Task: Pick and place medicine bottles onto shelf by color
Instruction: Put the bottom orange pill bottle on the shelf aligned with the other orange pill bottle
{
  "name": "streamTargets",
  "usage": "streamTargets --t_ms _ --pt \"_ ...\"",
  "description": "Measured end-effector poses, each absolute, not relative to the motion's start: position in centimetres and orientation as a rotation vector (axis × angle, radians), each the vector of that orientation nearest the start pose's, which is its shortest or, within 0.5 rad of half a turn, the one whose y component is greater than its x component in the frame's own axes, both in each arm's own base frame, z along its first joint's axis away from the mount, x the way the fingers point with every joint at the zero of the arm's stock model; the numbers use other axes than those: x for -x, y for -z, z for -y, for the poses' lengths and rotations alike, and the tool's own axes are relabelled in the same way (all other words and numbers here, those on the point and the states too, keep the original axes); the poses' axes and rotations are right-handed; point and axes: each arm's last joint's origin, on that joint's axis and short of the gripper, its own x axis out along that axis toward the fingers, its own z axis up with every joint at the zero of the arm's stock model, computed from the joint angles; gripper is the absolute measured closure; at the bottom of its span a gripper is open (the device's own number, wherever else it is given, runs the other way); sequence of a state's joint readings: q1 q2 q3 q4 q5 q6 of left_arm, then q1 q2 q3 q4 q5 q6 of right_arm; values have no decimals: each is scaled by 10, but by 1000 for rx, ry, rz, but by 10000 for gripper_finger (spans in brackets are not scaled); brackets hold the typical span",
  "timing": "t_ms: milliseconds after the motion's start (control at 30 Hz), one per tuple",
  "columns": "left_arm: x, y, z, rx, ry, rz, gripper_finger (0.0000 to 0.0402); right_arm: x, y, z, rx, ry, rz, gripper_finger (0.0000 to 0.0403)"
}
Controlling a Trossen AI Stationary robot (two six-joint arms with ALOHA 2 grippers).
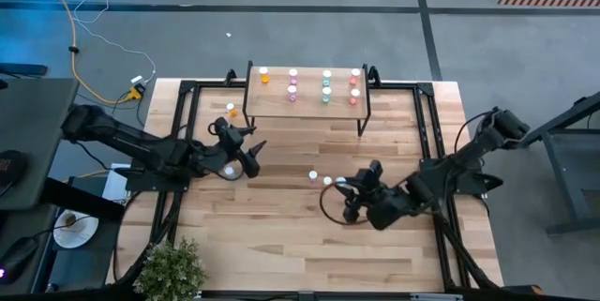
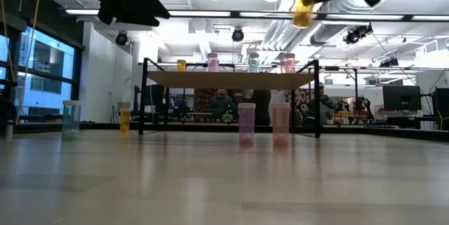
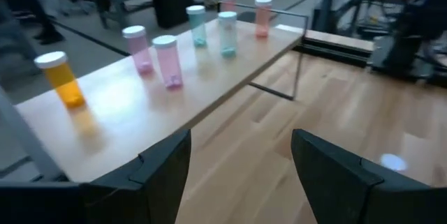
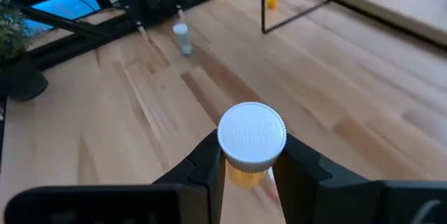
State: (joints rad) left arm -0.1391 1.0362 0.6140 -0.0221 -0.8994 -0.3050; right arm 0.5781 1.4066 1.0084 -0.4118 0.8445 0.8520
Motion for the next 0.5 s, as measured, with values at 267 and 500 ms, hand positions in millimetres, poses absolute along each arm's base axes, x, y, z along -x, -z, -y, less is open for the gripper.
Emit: streamTargets --t_ms 267,500 --pt "-225 -229 19 -60 -969 -286 165 -280 -274 -103 -224 425 -416 315" --pt "-236 -218 25 -66 -1072 -222 165 -300 -285 -68 -195 356 -351 315"
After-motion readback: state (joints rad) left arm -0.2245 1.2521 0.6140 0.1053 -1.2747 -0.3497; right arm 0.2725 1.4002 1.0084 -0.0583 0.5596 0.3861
